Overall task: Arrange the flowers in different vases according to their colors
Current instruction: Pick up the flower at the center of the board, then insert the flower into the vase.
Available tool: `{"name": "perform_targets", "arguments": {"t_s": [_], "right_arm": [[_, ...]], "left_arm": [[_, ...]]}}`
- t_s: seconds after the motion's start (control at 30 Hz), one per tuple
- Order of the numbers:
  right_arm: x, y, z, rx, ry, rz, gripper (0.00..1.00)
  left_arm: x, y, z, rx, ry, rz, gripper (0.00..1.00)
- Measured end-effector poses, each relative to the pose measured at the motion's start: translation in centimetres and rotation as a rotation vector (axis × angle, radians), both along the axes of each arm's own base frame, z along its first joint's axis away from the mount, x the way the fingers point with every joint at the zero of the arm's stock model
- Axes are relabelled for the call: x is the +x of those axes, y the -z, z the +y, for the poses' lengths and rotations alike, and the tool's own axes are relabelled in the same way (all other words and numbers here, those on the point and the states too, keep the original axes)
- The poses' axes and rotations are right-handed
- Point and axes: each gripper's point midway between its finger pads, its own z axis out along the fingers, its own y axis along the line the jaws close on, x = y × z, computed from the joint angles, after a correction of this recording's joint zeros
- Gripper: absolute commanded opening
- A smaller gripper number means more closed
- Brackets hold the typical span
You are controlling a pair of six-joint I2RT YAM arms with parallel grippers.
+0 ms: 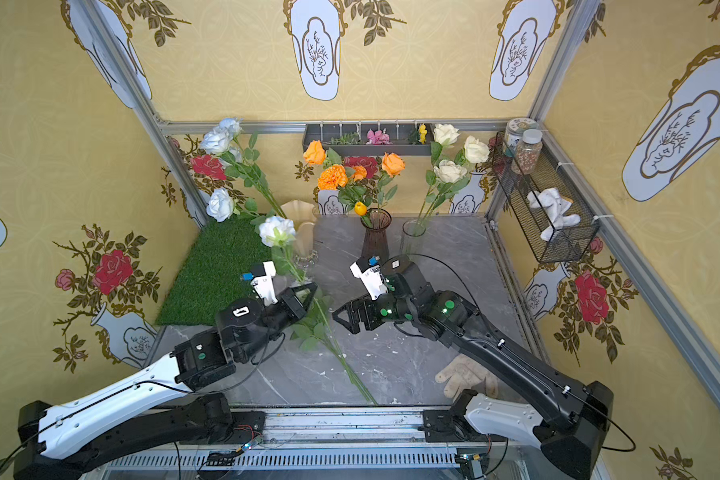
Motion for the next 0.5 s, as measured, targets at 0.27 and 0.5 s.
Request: {"name": "perform_targets", "arguments": {"t_s": [0.27, 0.5], "right_arm": [[2.0, -3.8, -4.7, 0.065, 0.26, -0.221, 0.97], [4.1, -5.2, -6.7, 0.093, 0.411, -0.35, 0.97]], "left_arm": [[7.4, -12.8, 8.9, 0.161, -0.278, -0.188, 0.0], [15.3, -20.6, 6.9, 0.428, -0.314, -0.385, 0.0]]}}
